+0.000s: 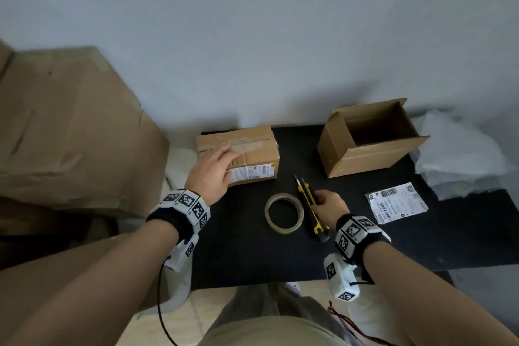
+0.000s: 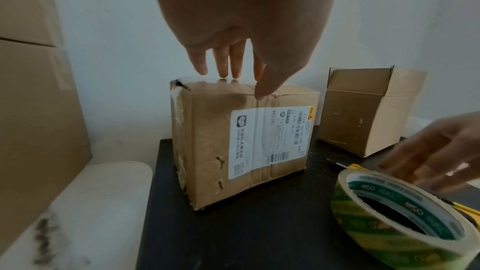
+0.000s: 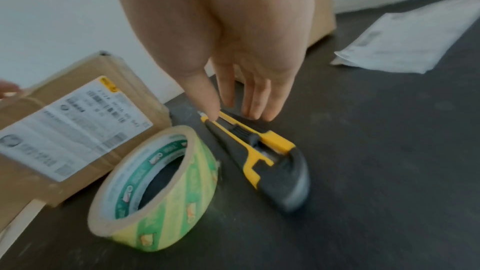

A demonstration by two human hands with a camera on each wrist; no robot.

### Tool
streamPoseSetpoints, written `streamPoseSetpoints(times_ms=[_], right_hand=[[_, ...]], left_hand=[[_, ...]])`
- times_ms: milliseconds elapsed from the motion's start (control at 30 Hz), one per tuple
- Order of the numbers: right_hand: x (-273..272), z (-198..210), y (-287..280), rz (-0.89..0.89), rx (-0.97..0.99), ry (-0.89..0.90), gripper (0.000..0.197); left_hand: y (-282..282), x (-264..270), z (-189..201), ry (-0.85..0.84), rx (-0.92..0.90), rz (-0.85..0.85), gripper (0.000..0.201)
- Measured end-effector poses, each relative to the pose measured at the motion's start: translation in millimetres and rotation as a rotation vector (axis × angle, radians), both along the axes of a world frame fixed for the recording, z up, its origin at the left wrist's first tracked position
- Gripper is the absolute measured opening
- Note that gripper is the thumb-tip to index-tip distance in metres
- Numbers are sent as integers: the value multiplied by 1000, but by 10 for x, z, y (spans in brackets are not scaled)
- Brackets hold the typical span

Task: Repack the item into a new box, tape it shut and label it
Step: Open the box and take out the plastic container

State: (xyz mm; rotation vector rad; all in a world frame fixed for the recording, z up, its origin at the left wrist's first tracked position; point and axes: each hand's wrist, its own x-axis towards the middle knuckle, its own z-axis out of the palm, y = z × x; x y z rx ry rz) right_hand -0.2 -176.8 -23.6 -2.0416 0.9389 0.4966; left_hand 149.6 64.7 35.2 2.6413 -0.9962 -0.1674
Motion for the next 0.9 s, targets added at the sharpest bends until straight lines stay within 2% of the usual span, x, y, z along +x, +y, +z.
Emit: streamPoseSetpoints(times_ms=[100, 267, 333, 500, 667, 900], right_hand=[[164, 219, 65, 97, -151, -93, 47], [502, 580, 369, 334, -334, -486, 48], [629, 638, 488, 469, -407, -573, 48], [818, 634, 610, 710, -523, -510, 48], [866, 613, 600, 769, -592, -459, 48], [903, 597, 589, 813, -666, -407, 48]], left_hand=[[66, -26, 15, -39, 3, -2, 44], [154, -59, 16, -97, -21, 8, 43], [188, -54, -2, -87, -24, 7, 44], [228, -38, -69, -68, -23, -5, 46], [236, -26, -123, -78, -28, -8, 46], [203, 0, -174, -1, -18, 15, 52]])
